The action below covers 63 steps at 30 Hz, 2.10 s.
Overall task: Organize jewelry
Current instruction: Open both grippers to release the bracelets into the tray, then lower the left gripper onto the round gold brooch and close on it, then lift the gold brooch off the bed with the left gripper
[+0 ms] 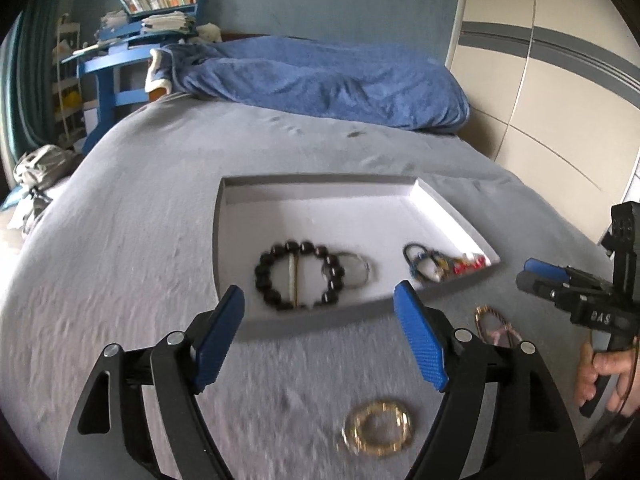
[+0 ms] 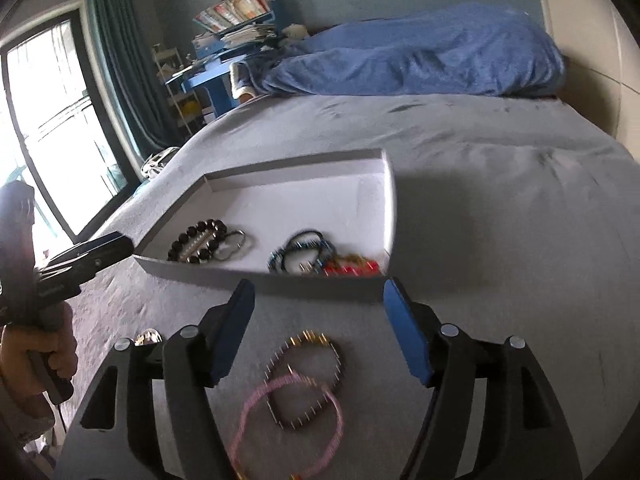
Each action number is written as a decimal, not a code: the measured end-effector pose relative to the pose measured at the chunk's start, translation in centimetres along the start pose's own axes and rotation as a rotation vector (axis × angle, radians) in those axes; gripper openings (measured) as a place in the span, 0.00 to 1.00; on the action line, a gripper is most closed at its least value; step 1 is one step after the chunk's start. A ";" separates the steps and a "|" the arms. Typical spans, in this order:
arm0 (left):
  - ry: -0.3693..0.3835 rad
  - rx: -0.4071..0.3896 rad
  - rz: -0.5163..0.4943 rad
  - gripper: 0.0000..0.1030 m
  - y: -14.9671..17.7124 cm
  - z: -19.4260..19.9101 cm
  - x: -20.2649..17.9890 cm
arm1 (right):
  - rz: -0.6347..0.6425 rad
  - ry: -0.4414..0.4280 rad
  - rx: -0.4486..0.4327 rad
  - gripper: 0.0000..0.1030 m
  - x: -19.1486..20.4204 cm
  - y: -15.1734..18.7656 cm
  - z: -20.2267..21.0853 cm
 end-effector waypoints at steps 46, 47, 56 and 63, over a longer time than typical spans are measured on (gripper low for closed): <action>0.080 0.121 -0.099 0.32 7.9 0.3 -3.8 | -0.084 0.015 0.092 0.72 -2.6 6.2 1.4; 0.084 0.102 -0.089 0.32 7.8 0.7 -3.7 | -0.087 0.013 0.093 0.72 -2.7 6.2 1.3; 0.076 -0.002 0.007 0.12 6.5 2.9 -1.8 | -0.099 0.003 0.091 0.72 -2.8 6.2 1.3; 0.064 0.033 -0.027 0.22 6.8 2.6 -1.8 | -0.101 0.000 0.092 0.72 -2.7 6.3 1.5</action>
Point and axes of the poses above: each gripper's, at about its wrist camera, not at the fingertips, and z roughly against the way its jaws point, x to its left, y to its underside, the point moved 6 cm from there along -z, roughly the way its jaws point, and after that the axes turned 13 degrees about y, right-handed, at the moved point
